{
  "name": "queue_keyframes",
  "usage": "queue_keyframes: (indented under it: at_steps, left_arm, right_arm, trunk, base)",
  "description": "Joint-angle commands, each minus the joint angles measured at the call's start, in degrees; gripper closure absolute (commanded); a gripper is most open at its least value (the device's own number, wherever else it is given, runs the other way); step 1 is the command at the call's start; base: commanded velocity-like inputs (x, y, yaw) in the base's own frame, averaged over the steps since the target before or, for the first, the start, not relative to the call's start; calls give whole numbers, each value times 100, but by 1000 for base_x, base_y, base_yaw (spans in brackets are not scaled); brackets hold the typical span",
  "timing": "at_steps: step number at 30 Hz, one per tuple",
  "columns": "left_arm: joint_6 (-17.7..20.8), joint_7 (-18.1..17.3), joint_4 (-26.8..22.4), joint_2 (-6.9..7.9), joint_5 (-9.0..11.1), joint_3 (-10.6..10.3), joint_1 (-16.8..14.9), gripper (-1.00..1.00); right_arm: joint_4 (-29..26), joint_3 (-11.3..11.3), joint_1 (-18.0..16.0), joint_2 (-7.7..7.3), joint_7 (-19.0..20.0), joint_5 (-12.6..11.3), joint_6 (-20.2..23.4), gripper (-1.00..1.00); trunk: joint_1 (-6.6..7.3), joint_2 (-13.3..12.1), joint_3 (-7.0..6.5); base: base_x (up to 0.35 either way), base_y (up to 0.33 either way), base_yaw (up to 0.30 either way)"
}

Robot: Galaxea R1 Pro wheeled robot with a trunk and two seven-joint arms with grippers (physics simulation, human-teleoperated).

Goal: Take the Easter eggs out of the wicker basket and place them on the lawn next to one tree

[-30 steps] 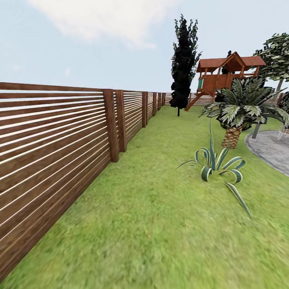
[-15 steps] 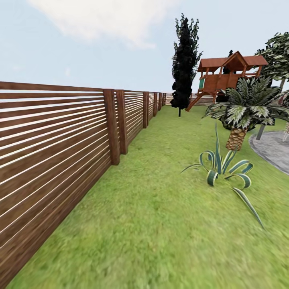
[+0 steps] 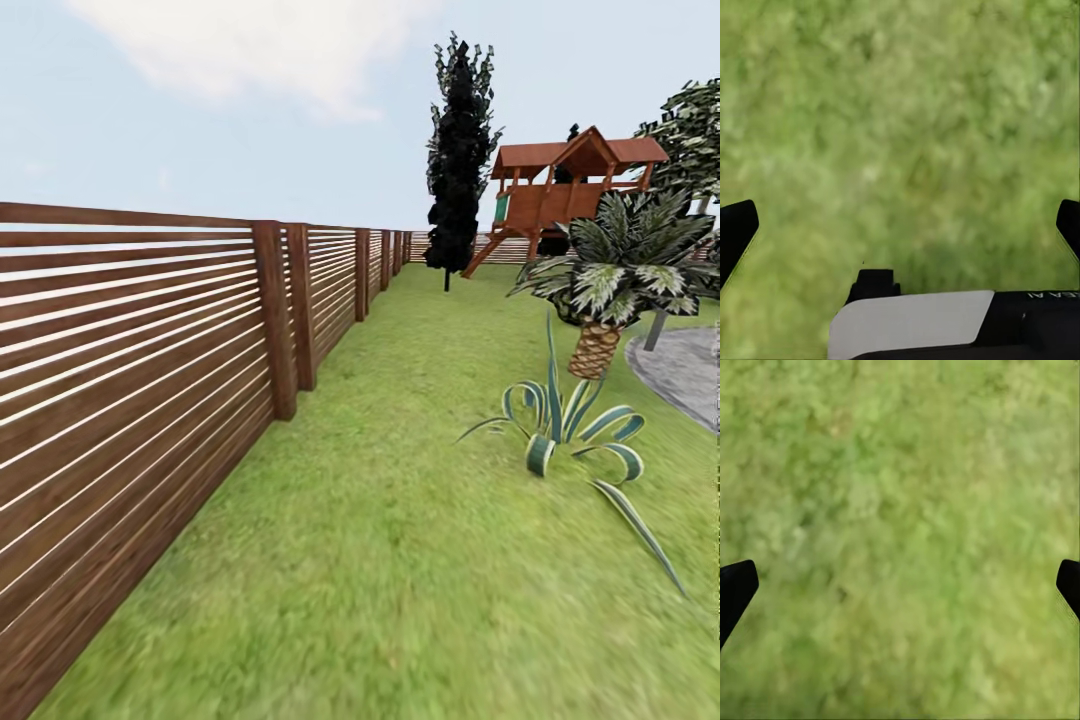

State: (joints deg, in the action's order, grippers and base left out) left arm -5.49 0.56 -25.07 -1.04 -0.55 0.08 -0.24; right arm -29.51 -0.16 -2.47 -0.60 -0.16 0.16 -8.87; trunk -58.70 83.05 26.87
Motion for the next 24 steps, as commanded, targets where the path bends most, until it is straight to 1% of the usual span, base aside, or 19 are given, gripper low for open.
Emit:
queue_keyframes:
  at_steps: [1, 7, 12, 18, 24]
  left_arm:
    - [-20, 6, 2, -1, -6, 1, -3, -100]
    - [-22, 6, 2, 0, -11, 1, -3, -100]
    - [-23, 6, 4, -1, -14, 1, -3, -100]
    - [-23, 6, 3, 3, -13, 1, -3, -100]
    - [-23, 13, 2, 5, -9, 1, -3, -100]
  right_arm:
    - [5, 0, -4, 0, -2, 2, -18, -100]
    - [7, 13, 0, 0, -1, 4, -18, -100]
    - [13, 24, -3, 1, -1, 66, -18, -100]
    - [15, 25, -3, 7, -9, 81, -18, -100]
    - [32, 38, -1, 15, -10, 87, -18, -100]
  trunk:
    - [-3, 2, 6]
    - [-3, 2, 1]
    - [-3, 2, -8]
    - [-3, 2, -10]
    - [-3, 2, -10]
  base:
    - [335, 5, -181]
    - [335, 1, -233]
    - [335, 3, -214]
    - [335, 84, -33]
    - [319, 147, -2]
